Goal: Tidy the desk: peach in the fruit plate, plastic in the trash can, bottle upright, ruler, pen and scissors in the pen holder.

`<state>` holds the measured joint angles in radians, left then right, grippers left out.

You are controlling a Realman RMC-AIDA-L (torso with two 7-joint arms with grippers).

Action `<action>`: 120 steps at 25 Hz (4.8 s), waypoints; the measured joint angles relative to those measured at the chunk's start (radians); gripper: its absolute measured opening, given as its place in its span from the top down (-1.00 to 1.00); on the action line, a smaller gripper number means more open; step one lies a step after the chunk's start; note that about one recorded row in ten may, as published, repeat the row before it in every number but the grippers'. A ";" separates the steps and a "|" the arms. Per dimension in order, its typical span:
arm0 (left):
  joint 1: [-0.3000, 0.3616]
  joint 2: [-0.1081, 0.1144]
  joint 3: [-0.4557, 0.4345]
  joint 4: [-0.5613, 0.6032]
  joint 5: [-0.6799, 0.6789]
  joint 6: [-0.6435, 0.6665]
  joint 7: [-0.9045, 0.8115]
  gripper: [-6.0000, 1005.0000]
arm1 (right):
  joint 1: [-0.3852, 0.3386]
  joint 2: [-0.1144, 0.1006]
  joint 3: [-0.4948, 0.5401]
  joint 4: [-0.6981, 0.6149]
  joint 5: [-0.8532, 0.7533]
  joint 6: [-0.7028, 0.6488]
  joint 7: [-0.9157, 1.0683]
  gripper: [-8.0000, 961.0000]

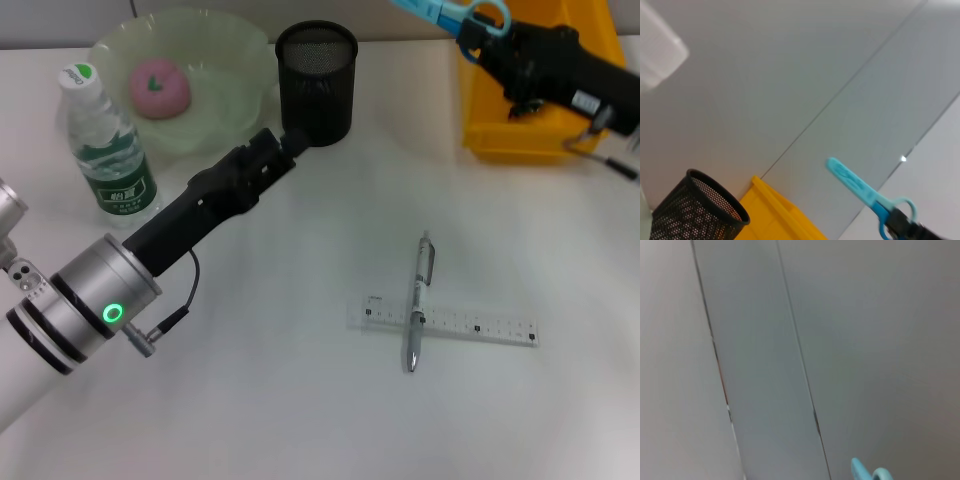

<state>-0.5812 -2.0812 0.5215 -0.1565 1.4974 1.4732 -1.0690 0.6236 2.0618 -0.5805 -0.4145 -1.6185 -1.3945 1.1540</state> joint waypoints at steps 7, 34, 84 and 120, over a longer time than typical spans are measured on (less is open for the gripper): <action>0.026 0.001 0.003 0.034 0.047 0.004 0.136 -0.45 | 0.092 -0.094 -0.190 -0.110 -0.082 0.138 0.361 0.80; 0.046 0.001 0.004 0.037 0.049 -0.001 0.209 -0.45 | 0.547 -0.060 -0.380 -0.092 -0.854 0.394 0.938 0.77; 0.172 0.033 0.310 0.460 0.140 0.063 0.026 -0.45 | 0.220 -0.009 -0.457 -0.498 -0.700 -0.262 0.811 -0.70; 0.176 0.041 0.334 0.468 0.142 0.059 0.006 -0.45 | 0.182 0.026 -0.900 -0.384 -0.655 0.041 0.613 -0.44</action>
<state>-0.4050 -2.0401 0.8555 0.3114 1.6399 1.5319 -1.0627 0.8054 2.0877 -1.4801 -0.7987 -2.2733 -1.3539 1.7666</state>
